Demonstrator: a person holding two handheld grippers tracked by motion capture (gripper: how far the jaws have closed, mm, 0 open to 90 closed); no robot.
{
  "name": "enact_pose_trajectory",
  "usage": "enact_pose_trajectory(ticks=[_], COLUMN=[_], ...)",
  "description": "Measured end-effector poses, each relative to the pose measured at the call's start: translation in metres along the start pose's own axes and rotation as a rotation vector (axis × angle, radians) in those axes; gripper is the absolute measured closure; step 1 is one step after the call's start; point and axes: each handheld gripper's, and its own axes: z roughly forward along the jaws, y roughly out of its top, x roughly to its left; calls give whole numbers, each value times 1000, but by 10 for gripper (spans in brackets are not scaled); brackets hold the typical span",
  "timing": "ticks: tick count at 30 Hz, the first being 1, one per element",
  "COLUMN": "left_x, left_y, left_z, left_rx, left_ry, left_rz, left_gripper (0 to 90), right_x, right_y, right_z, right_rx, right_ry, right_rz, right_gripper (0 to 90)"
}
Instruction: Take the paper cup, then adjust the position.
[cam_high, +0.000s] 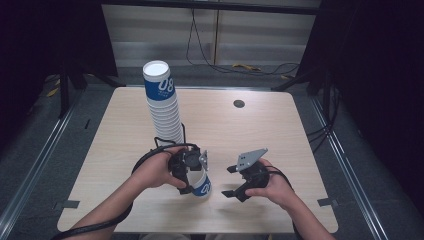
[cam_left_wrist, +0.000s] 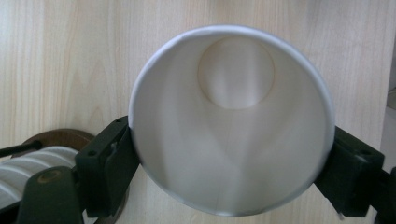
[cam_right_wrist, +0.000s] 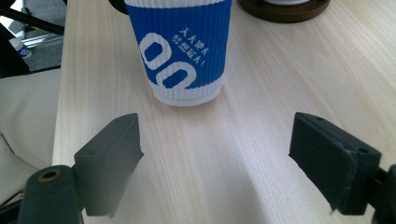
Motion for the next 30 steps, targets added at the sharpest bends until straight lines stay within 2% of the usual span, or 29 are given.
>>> enact_pose_trajectory(ticks=[4, 10, 11, 13, 14, 21, 26, 27, 30], left_x=[-1, -2, -1, -1, -1, -3, -5, -4, -4], left_y=[5, 13, 14, 15, 16, 17, 14, 13, 11], left_z=[1, 4, 4, 6, 6, 11, 14, 14, 16], left_rx=[12, -15, -8, -23, -23, -89, -153, -158, -176], left_ry=[-14, -12, -14, -14, -13, -6, -2, -1, -11], left_rz=[14, 22, 34, 23, 37, 34, -2, 7, -9], left_gripper=[166, 162, 162, 161, 160, 158, 156, 156, 156], right_x=[0, -1, -1, -1, -1, -1, -1, -1, 0], right_y=[-2, -6, -7, -10, -11, -17, -17, -16, -15], right_z=[-1, -3, -4, -5, -6, -9, -8, -8, -7], right_rx=[4, -1, 2, 3, 0, 6, 8, 5, 8], right_ry=[-1, -7, -6, -15, -13, -22, -21, -18, -16], right_rz=[5, 14, 15, 21, 20, 37, 36, 37, 31], right_gripper=[159, 158, 155, 155, 155, 154, 154, 154, 154])
